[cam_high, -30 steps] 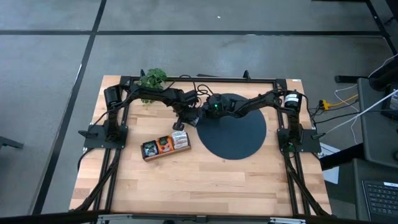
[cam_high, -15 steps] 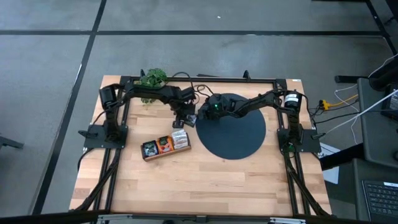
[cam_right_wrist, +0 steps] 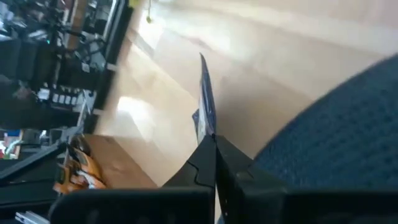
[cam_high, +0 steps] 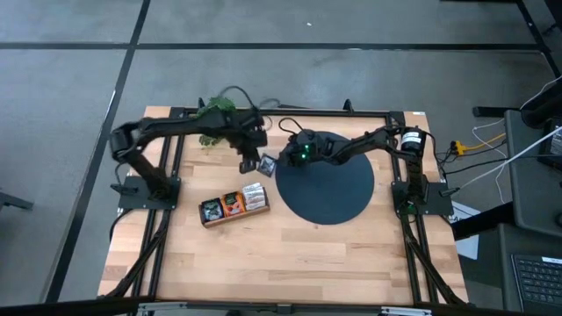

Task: Pick & Place Tea
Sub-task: Put the purple tea bag into the left section of the wooden organizer

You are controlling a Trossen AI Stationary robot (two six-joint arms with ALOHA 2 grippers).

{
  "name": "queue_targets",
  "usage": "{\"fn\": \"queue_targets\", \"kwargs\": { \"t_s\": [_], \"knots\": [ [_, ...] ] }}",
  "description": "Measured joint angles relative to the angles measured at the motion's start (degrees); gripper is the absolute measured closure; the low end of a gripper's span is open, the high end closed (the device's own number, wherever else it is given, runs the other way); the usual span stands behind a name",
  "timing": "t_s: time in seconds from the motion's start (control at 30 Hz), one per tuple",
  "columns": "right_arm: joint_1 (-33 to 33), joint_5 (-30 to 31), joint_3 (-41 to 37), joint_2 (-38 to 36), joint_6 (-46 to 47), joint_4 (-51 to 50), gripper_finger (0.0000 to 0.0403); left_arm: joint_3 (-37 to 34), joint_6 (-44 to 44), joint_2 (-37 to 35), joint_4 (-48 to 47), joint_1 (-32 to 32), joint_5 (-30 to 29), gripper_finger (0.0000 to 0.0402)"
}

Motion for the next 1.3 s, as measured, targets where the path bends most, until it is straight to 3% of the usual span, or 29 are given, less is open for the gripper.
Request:
{"fn": "queue_targets", "kwargs": {
  "t_s": [0.23, 0.33, 0.53, 0.67, 0.83, 0.9, 1.0, 1.3],
  "knots": [
    [-0.85, -0.11, 0.0, -0.22, 0.55, 5.33, 0.0401, -0.35, -6.95, -11.96, 3.11, 3.26, 4.4, 0.0398],
    [-1.02, -0.87, 0.0, -0.44, 1.31, 7.62, 0.0401, -5.63, -14.12, -17.09, 12.66, 5.22, 6.78, 0.04],
    [-2.13, -0.99, 0.0, -5.02, -1.2, 7.73, 0.0402, -23.1, -36.3, -27.5, 41.42, 7.87, 8.53, 0.0394],
    [-3.34, 1.49, 0.0, -9.4, -2.93, 7.31, 0.0402, -34.57, -50.36, -33.32, 62.62, 9.02, 2.22, 0.0396],
    [-4.58, 5.52, 0.0, -13.5, -3.2, 7.48, 0.0403, -46.29, -66.47, -37.72, 79.89, 9.28, -13.35, 0.0397],
    [-4.94, 6.82, 0.02, -14.74, -3.24, 7.67, 0.0403, -49.5, -71.08, -38.05, 83.28, 9.18, -17.41, 0.0393],
    [-5.43, 7.84, 1.1, -15.36, -3.2, 7.81, 0.0403, -52.01, -73.32, -37.94, 85.86, 8.31, -18.6, 0.0379],
    [-5.43, 7.67, 8.98, -15.45, -6.32, 4.34, 0.0403, -52.15, -73.47, -37.04, 87.0, 4.92, -23.21, 0.0294]
  ]
}}
